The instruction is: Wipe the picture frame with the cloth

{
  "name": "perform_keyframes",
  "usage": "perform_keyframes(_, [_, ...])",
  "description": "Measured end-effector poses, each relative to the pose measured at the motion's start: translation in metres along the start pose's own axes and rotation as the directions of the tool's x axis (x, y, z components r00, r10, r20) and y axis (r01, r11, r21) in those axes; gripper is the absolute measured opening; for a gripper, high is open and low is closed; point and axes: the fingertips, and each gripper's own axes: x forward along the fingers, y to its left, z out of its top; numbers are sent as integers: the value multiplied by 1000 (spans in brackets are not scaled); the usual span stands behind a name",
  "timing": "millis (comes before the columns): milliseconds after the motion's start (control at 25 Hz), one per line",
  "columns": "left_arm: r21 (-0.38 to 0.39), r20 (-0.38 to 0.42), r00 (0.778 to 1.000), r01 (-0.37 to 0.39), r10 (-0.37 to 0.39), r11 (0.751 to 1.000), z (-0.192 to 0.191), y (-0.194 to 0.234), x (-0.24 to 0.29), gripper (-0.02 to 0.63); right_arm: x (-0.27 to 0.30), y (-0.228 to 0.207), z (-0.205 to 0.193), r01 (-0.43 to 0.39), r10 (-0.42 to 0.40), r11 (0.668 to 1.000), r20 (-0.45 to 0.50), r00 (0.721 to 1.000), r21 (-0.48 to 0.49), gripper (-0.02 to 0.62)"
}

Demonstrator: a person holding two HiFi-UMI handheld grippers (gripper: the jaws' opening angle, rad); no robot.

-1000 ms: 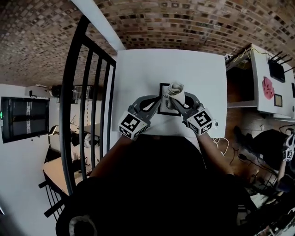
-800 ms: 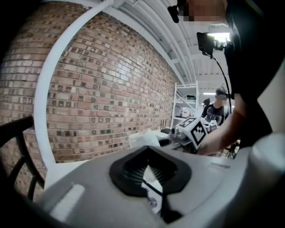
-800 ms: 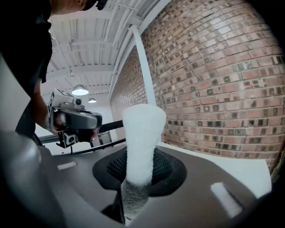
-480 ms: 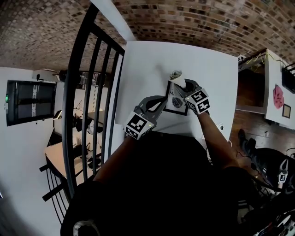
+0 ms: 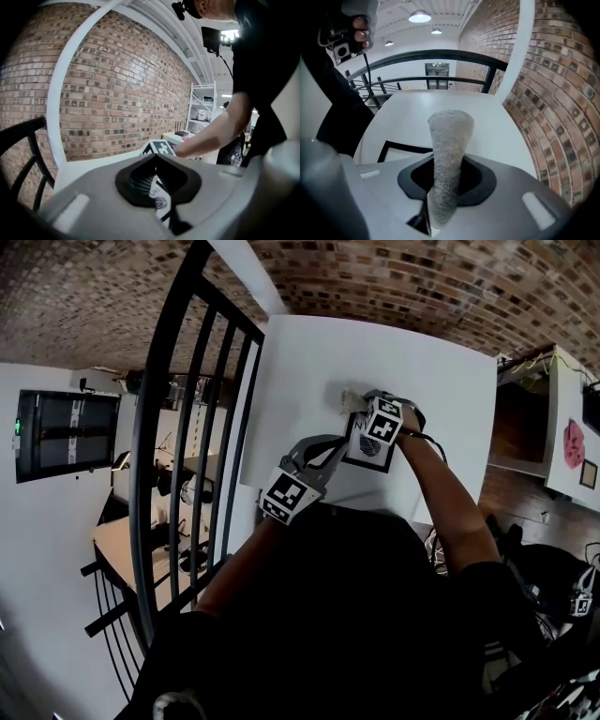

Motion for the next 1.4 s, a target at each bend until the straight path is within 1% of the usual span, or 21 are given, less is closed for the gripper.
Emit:
perform_keyframes(120, [-5, -13, 1000, -2, 2, 1000, -3, 2, 1, 2, 10, 0, -3, -5, 2, 999, -61, 998, -43, 94])
perform_keyframes(240, [-9, -20, 1000, 1, -1, 1000, -5, 2, 5, 2, 17, 3, -18, -15, 9, 999, -112, 994, -51, 95])
perform_keyframes(480, [-9, -40, 999, 19, -19, 1000, -12, 5, 8, 2, 11, 5, -37, -1, -3, 1000, -136, 991, -31, 95])
perform_keyframes(840, [8, -47, 997, 64, -64, 998, -4, -2, 20, 2, -15, 3, -86, 45, -39, 998, -177, 984, 33, 97])
perform_keyframes(1040, [11, -50, 996, 76, -76, 997, -7, -6, 22, 2, -25, 4, -108, 60, -50, 997, -205, 978, 46, 97])
perform_keyframes(1200, [-5, -56, 995, 83, -83, 997, -7, -10, 21, 2, -31, 2, -103, 72, -62, 997, -199, 978, 40, 97])
perform_keyframes(1400, [-3, -56, 996, 67, -68, 998, -9, -6, 18, 2, -25, 4, -63, 64, -61, 998, -143, 988, 14, 98])
